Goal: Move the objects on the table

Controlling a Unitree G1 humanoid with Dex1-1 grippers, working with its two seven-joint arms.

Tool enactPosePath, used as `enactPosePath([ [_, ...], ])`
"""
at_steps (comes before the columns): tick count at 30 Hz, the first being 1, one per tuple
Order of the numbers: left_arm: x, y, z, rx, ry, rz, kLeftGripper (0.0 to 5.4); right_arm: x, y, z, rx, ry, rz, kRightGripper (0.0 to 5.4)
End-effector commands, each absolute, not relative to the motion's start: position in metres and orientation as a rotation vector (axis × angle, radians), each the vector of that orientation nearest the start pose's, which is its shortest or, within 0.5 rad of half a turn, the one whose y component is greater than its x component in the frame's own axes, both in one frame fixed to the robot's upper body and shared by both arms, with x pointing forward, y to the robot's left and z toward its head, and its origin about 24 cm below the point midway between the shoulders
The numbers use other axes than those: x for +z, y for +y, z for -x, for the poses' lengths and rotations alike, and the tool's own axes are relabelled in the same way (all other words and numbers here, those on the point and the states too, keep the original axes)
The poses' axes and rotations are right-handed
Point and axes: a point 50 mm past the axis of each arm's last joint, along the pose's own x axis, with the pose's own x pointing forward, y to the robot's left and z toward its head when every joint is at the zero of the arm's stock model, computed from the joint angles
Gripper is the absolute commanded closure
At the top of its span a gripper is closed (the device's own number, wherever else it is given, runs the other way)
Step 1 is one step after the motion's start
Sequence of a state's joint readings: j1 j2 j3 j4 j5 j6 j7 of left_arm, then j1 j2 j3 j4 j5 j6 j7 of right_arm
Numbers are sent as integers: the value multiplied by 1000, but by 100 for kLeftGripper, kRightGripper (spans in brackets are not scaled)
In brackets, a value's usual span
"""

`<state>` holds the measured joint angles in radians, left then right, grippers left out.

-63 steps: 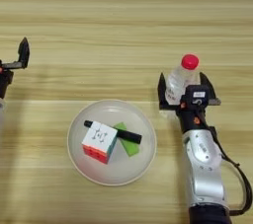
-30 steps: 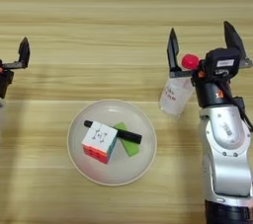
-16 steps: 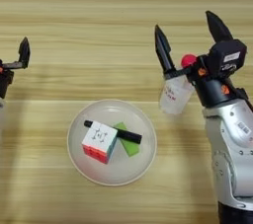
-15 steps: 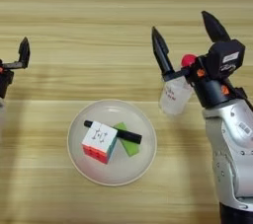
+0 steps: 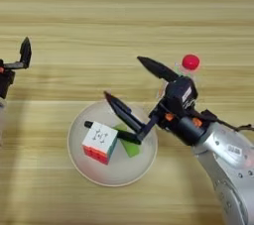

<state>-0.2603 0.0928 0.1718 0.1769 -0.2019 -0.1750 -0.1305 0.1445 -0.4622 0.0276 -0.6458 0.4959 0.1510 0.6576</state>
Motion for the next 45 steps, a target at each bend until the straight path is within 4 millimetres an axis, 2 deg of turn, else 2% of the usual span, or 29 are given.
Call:
enactPosePath([
  [1,97,187,-300,-19,-303,102,0,126,-141,-184,1032,-157,84,2],
  [10,97,186,-299,-22,-303,102,0,94,-134,-181,1178,14,100,2],
  [19,97,185,-299,-25,-302,104,0,72,-136,-188,1198,110,148,2],
  [34,97,184,-298,-29,-303,105,0,55,-128,-193,1204,161,220,2],
  [45,96,184,-297,-30,-301,104,0,53,-125,-197,1179,149,221,129],
])
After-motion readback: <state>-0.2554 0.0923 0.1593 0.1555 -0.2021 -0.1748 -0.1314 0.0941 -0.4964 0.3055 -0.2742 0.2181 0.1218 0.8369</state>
